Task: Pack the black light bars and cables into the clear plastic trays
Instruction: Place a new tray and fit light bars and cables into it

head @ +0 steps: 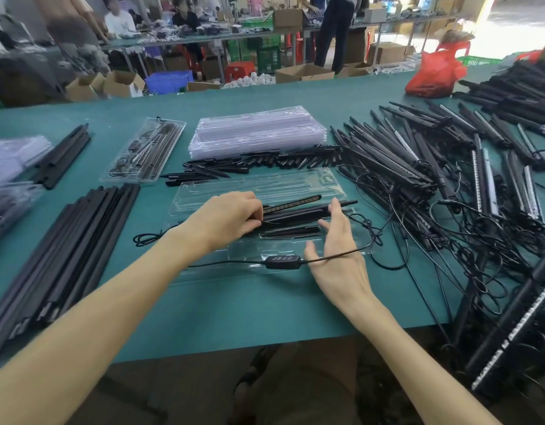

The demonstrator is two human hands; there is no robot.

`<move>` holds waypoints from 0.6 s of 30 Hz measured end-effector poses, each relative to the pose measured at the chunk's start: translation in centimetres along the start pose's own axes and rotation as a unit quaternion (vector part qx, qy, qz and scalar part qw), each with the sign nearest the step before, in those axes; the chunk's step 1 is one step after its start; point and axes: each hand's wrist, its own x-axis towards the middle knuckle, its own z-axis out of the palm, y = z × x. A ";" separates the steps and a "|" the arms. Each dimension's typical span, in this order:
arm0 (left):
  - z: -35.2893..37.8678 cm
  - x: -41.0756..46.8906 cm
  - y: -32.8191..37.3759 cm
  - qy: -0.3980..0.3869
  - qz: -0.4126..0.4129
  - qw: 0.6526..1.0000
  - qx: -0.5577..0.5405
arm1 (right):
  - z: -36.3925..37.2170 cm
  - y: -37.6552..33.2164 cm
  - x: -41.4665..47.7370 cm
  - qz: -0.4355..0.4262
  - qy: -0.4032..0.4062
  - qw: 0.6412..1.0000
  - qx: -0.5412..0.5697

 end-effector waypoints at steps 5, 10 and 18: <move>0.2 -0.8 0.0 0.083 0.006 0.996 -0.018 | -0.2 -0.2 -0.1 -0.011 -0.007 0.999 -0.030; 0.9 -1.4 -0.9 0.147 -0.046 0.968 -0.200 | -0.4 -0.2 -0.3 -0.013 -0.021 0.998 -0.061; 1.6 -1.9 -1.7 0.171 -0.106 0.901 -0.385 | -0.6 -0.5 -0.3 -0.013 -0.029 0.998 -0.056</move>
